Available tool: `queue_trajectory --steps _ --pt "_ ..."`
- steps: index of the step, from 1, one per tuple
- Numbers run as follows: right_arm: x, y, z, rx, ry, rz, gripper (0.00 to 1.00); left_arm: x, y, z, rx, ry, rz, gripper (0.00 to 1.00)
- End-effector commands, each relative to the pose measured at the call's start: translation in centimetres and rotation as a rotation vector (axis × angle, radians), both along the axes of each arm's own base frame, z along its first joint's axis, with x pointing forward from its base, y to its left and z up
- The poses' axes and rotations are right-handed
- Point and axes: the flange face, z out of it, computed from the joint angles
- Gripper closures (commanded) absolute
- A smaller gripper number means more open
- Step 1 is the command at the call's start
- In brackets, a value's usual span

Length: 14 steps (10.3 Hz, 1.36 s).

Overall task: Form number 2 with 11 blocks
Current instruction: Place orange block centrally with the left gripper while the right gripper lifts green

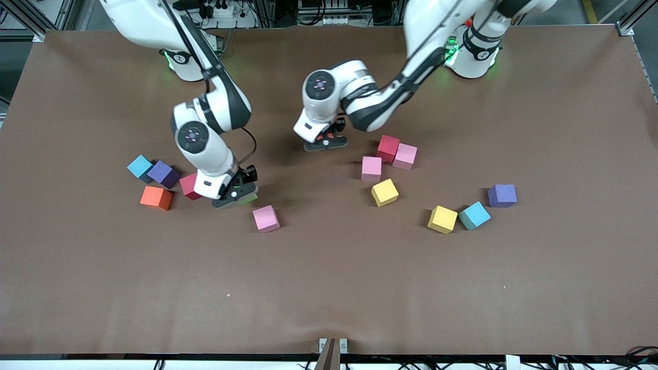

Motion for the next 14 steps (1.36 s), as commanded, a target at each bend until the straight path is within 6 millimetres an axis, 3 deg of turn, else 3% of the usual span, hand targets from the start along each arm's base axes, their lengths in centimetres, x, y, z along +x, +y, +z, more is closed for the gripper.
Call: queue_trajectory --steps 1,2,3,6,8,9,11,12,14 --pt "0.4 -5.7 1.9 0.006 0.007 0.055 0.75 -2.8 -2.7 -1.7 0.008 -0.053 -0.047 0.68" --pt "0.3 -7.8 2.3 0.01 0.005 0.1 0.74 -4.0 -3.3 -1.9 0.001 -0.054 -0.067 0.68" --pt "0.2 -8.8 2.9 0.013 0.0 0.154 0.74 -4.6 -3.7 -1.9 0.0 -0.058 -0.081 0.68" --pt "-1.3 -8.8 3.6 0.018 0.005 0.286 0.74 -5.5 -3.9 -3.1 0.015 -0.08 -0.156 0.63" --pt "-1.1 -9.5 3.4 0.02 0.012 0.442 0.74 -5.6 -3.8 -3.6 0.024 -0.082 -0.154 0.0" --pt "-0.9 -11.2 3.3 0.024 0.029 0.477 0.74 -5.2 -4.0 -2.6 0.01 -0.084 -0.133 0.0" --pt "-1.2 -11.0 4.5 0.028 0.022 0.516 0.74 -2.5 -4.9 1.7 -0.032 -0.127 -0.039 0.0" --pt "-1.8 -10.7 5.0 0.034 0.043 0.555 0.74 -0.8 -4.4 3.9 -0.042 -0.147 0.012 0.0" --pt "-5.1 -10.6 5.3 0.054 0.095 0.734 0.74 2.0 -2.4 7.4 -0.009 -0.166 0.129 0.0"
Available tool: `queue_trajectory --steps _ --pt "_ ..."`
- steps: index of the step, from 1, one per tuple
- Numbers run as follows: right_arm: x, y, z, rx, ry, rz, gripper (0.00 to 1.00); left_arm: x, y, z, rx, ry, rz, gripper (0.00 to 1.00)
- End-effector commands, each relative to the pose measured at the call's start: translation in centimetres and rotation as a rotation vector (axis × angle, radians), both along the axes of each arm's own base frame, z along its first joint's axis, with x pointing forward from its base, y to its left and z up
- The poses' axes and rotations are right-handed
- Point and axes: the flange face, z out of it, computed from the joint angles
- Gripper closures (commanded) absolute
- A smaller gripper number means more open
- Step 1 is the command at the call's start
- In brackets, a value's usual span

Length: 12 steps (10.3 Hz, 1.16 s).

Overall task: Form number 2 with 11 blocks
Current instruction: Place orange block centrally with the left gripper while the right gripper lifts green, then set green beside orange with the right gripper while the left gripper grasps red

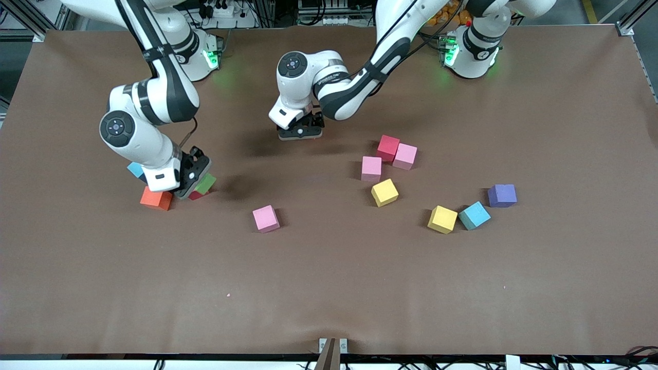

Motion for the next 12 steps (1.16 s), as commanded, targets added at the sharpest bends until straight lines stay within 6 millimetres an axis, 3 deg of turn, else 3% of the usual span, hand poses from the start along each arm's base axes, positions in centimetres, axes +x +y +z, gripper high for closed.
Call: queue_trajectory --steps 1,2,3,5,6,7,8,10,12 --pt "-5.1 0.2 2.6 0.034 -0.029 0.202 0.75 2.9 3.1 3.2 0.066 -0.015 0.162 0.0" --pt "-6.4 0.7 3.5 0.042 -0.04 0.243 0.75 5.3 5.2 3.7 0.094 -0.007 0.28 0.0" --pt "-8.5 3.5 3.5 0.047 -0.05 0.301 0.74 7.7 7.5 4.4 0.117 -0.003 0.432 0.0" --pt "-10.6 8.1 1.8 0.06 -0.133 0.362 0.74 11.7 11.9 4.8 0.165 0.006 0.734 0.0" --pt "-11.7 10.4 0.4 0.054 -0.128 0.345 0.74 12.7 14.2 4.4 0.187 0.008 0.849 0.0" --pt "-13.9 14.6 -0.5 0.055 -0.138 0.343 0.74 12.8 15.9 3.3 0.219 0.015 0.929 0.0" --pt "-15.7 17.3 -1.9 0.054 -0.14 0.332 0.74 12.3 17.6 2.0 0.254 0.021 0.979 0.0" --pt "-17.6 20.4 -5.6 0.066 -0.146 0.365 0.74 9.0 20.6 1.6 0.239 -0.011 1.029 0.0" --pt "-18.9 21.6 -7.6 0.058 -0.126 0.376 0.74 5.1 23.3 1.7 0.191 -0.056 1.097 0.0"
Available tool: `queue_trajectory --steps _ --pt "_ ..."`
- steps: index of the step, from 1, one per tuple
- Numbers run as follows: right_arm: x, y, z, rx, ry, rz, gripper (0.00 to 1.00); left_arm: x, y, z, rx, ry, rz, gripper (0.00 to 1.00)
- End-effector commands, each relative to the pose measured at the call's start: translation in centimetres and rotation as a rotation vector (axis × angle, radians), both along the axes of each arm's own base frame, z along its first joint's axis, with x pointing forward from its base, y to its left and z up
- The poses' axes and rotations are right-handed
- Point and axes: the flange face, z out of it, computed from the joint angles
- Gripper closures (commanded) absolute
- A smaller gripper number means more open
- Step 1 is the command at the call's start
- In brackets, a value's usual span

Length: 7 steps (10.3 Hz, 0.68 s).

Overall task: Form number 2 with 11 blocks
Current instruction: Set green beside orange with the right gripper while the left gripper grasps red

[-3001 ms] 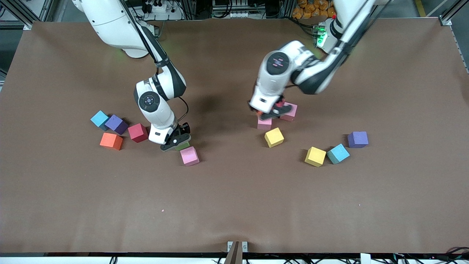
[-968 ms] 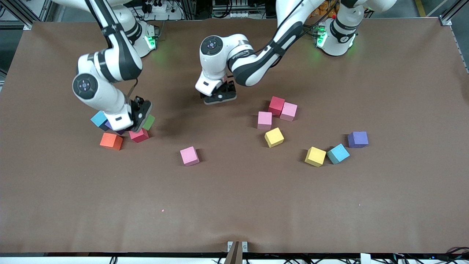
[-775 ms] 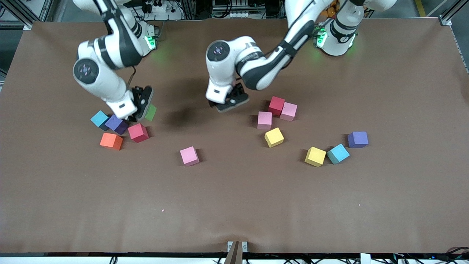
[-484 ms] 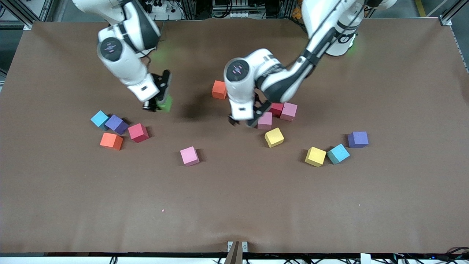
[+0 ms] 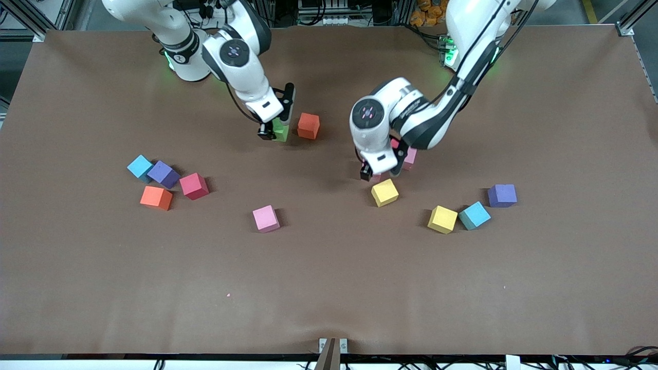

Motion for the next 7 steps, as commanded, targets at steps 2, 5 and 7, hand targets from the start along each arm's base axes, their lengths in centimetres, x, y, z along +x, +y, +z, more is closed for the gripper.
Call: queue_trajectory --steps 2,5,7 --pt "-0.7 0.4 -3.2 -0.027 0.033 -0.04 0.74 -3.7 4.9 0.9 0.017 -0.071 0.078 0.0" --pt "-2.0 1.6 -5.0 -0.026 0.032 -0.017 0.74 -3.2 5.8 -1.1 -0.009 -0.066 0.126 0.0" --pt "-2.9 2.3 -5.6 -0.033 0.039 0.005 0.74 -2.4 6.4 -2.9 -0.027 -0.052 0.146 0.0"
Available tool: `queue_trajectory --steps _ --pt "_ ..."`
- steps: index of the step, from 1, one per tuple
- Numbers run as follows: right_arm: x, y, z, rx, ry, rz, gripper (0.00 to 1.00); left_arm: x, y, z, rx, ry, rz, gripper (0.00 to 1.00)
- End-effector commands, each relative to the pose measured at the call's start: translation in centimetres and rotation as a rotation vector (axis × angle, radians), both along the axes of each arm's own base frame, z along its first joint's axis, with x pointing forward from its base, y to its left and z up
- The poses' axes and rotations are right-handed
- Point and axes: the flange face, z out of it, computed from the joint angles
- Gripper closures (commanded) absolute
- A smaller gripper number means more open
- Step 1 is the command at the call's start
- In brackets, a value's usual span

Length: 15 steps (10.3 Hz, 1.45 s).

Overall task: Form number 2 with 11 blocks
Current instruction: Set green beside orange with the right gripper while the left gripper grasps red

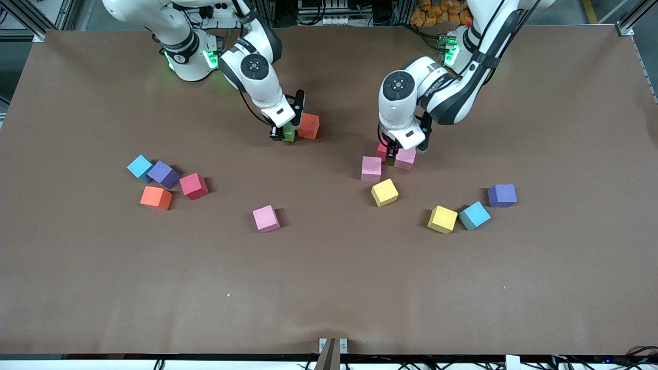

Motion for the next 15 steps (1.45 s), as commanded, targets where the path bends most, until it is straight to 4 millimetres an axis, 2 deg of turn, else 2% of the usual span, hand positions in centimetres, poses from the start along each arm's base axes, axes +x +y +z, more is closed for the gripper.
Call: queue_trajectory --steps 1,4,9,11,15 --pt "-0.5 0.8 -0.5 0.0 -0.002 0.001 0.74 0.2 0.4 -2.8 -0.013 0.017 0.019 0.0" --pt "-0.9 1.2 -0.9 -0.003 0.002 0.013 0.74 -0.9 -0.3 -5.7 -0.021 0.051 -0.005 0.0" --pt "-1.8 3.0 -1.8 0.008 0.002 0.046 0.74 -2.1 -1.7 -5.6 -0.031 0.048 -0.031 0.0" --pt "-2.0 3.2 -2.4 0.012 0.0 0.051 0.74 -2.7 -2.4 -5.6 -0.031 0.047 -0.04 0.0" --pt "-1.9 3.6 -2.2 0.018 -0.005 0.055 0.73 -4.1 -3.7 -5.5 -0.029 0.049 -0.073 0.0"
